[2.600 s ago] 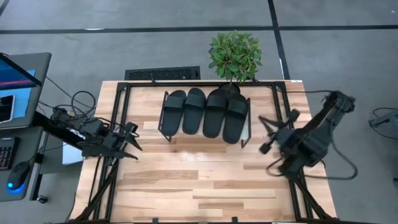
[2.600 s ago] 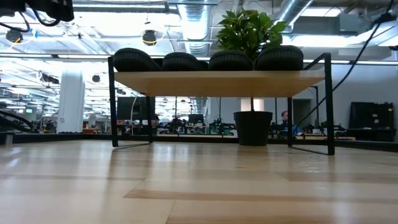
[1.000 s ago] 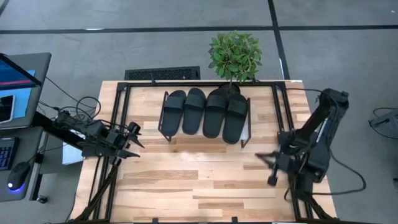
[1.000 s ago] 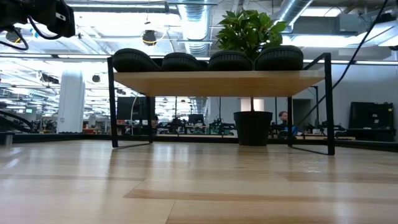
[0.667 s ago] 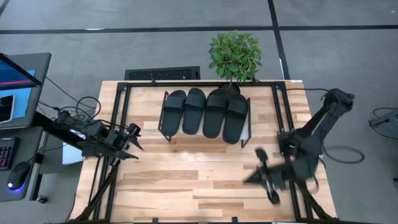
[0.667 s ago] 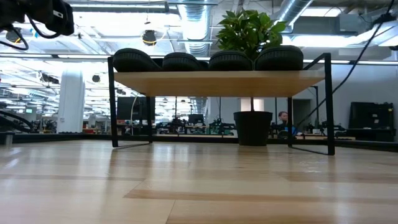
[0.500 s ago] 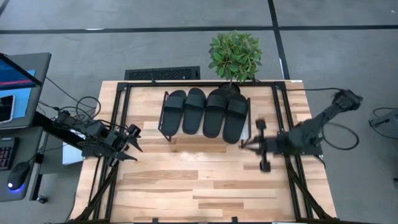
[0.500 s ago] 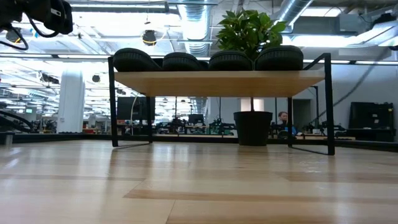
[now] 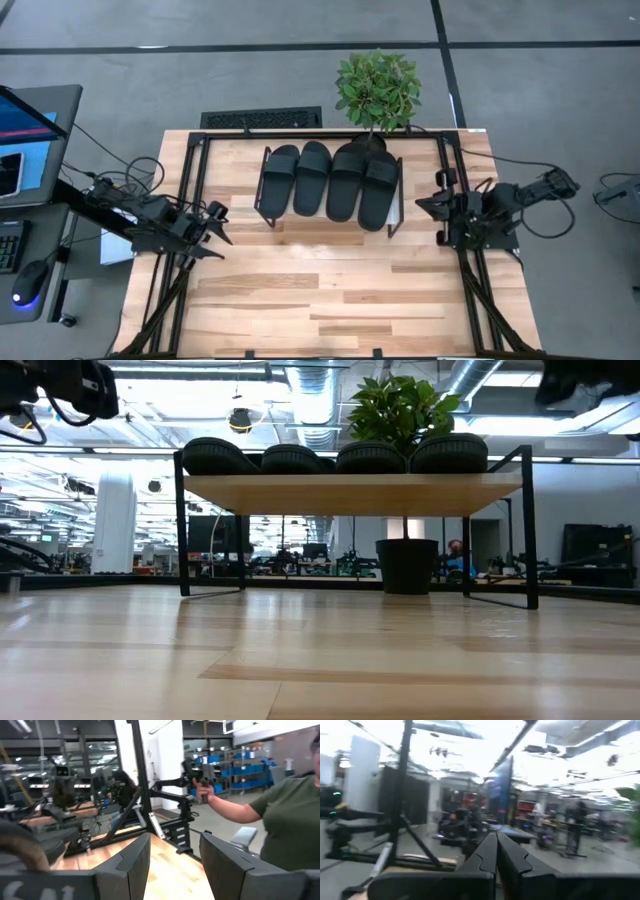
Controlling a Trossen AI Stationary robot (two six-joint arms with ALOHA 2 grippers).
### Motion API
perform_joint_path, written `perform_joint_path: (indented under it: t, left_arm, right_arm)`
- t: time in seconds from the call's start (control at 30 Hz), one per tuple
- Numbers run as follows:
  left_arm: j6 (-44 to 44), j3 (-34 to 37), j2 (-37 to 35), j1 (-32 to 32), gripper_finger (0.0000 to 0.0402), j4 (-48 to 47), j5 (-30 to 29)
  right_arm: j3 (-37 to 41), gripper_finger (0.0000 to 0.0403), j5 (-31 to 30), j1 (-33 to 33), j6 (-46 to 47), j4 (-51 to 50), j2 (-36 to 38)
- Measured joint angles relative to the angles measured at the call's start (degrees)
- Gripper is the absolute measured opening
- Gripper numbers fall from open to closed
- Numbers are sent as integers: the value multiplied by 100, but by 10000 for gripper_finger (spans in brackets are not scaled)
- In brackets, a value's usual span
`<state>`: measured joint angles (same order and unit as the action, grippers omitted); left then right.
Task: Pick and place slides into the shelf
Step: Return to Home Position
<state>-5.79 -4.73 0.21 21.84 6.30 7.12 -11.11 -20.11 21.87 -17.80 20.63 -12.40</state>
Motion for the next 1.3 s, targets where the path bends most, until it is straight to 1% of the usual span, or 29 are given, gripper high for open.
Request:
perform_joint_path:
  t: [0.07,0.13,0.2,0.33,0.47,0.53,0.63,0.67,0.83,0.97,1.13,1.3]
  left_arm:
    - [56,86,0,0,160,16,-176]
    - [85,212,0,0,160,39,-340]
    - [86,383,-1,-2,160,302,-391]
    - [156,408,4,-2,160,414,-328]
    - [176,411,2,-2,160,356,3]
    - [202,413,2,0,160,213,4]
    - [189,415,4,-2,160,175,-18]
    - [182,415,3,-2,160,177,-53]
    - [389,419,4,0,160,164,-469]
    - [638,422,7,-2,160,-126,-759]
    - [591,426,6,-2,160,-369,-1097]
    - [645,426,7,-2,160,-375,-1110]
  right_arm:
    - [162,0,-115,8,123,39,185]
    - [250,0,-101,23,349,-201,335]
    - [249,0,-75,53,594,-486,406]
    - [247,0,-94,58,1045,-1194,391]
    - [268,0,-95,58,1223,-1686,330]
    - [458,0,-96,58,1173,-1435,339]
    - [990,0,-99,50,878,-622,358]
    - [1074,0,-111,48,807,-571,381]
    - [1073,0,-201,-33,878,-756,381]
    - [1075,0,-250,-119,878,-885,380]
    - [1075,0,-248,-176,976,-1219,387]
    - [1075,0,-248,-173,1539,-1227,385]
